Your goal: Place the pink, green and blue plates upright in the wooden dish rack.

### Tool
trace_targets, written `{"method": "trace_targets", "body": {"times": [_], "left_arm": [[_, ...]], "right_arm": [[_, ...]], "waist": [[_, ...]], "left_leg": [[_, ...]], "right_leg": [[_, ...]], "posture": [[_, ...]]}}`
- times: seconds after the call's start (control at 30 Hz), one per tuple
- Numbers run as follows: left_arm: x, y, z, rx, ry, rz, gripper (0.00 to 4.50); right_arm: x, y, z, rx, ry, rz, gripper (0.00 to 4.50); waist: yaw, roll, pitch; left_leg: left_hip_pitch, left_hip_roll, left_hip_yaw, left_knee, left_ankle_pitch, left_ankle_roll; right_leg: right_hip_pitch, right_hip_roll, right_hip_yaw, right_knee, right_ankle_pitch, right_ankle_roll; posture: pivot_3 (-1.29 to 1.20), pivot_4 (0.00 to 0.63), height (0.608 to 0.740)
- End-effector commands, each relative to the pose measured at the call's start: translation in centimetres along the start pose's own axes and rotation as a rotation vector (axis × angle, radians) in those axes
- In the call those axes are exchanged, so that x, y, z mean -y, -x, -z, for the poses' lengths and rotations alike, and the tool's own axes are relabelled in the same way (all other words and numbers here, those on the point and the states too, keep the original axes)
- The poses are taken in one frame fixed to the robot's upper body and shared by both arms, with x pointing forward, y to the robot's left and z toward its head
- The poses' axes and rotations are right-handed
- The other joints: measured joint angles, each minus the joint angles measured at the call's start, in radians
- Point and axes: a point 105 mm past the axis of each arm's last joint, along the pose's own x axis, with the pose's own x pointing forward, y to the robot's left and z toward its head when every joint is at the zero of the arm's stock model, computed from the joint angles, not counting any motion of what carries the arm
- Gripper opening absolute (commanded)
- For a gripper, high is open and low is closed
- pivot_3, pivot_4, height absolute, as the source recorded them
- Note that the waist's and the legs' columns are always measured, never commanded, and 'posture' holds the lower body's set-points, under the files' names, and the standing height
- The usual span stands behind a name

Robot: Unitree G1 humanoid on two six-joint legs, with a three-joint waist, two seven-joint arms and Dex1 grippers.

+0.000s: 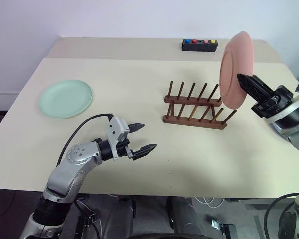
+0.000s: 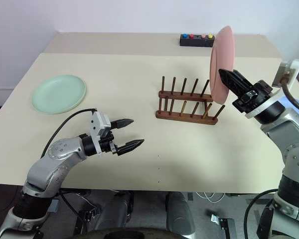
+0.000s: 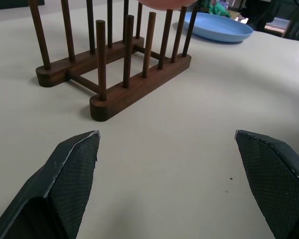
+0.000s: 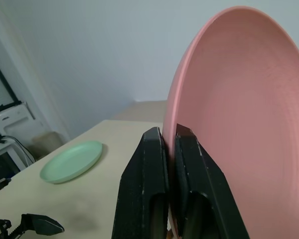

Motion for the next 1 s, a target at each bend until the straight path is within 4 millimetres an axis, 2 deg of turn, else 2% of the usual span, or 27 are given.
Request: {"method": "trace_targets", "body": {"times": [0.03, 0.33, 0.47, 0.67, 1.0], "left_arm": [[0.2, 0.0, -0.6, 0.029, -0.029, 0.007, 4.45], [0.0, 0.1, -0.4, 0.019, -0.033, -0.001, 4.45], [0.0, 0.2, -0.3, 0.018, -0.035, -0.004, 4.5], [0.0, 0.2, -0.2, 0.017, -0.035, -0.004, 4.5], [-0.1, 0.2, -0.1, 0.013, -0.036, -0.004, 4.5]], "right_arm": [[0.1, 0.5, -1.0, 0.053, -0.014, 0.005, 0.0], [0.6, 0.7, -0.4, 0.052, -0.062, 0.015, 0.0], [0.5, 0.7, -0.4, 0.055, -0.066, 0.014, 1.41], [1.2, 0.8, -0.6, 0.058, -0.03, 0.058, 4.43], [2.5, 0.8, -2.7, 0.149, 0.043, 0.136, 4.48]], "waist": [[0.0, 0.0, 0.0], [0.0, 0.0, 0.0], [0.0, 0.0, 0.0], [0.0, 0.001, 0.0], [0.0, 0.001, 0.0]], "left_leg": [[0.0, 0.0, 0.0, 0.0, 0.0, 0.0], [0.0, 0.0, 0.0, 0.0, 0.0, 0.0], [0.0, 0.0, 0.0, 0.0, 0.0, 0.0], [0.0, 0.0, 0.0, 0.0, 0.0, 0.0], [0.0, 0.0, 0.0, 0.0, 0.0, 0.0]], "right_leg": [[0.0, 0.0, 0.0, 0.0, 0.0, 0.0], [0.0, 0.0, 0.0, 0.0, 0.0, 0.0], [0.0, 0.0, 0.0, 0.0, 0.0, 0.0], [0.0, 0.0, 0.0, 0.0, 0.0, 0.0], [0.0, 0.0, 0.0, 0.0, 0.0, 0.0]], "posture": [[0.0, 0.15, 0.734], [0.0, 0.15, 0.734], [0.0, 0.15, 0.734], [0.0, 0.15, 0.734], [0.0, 0.15, 0.734]]}}
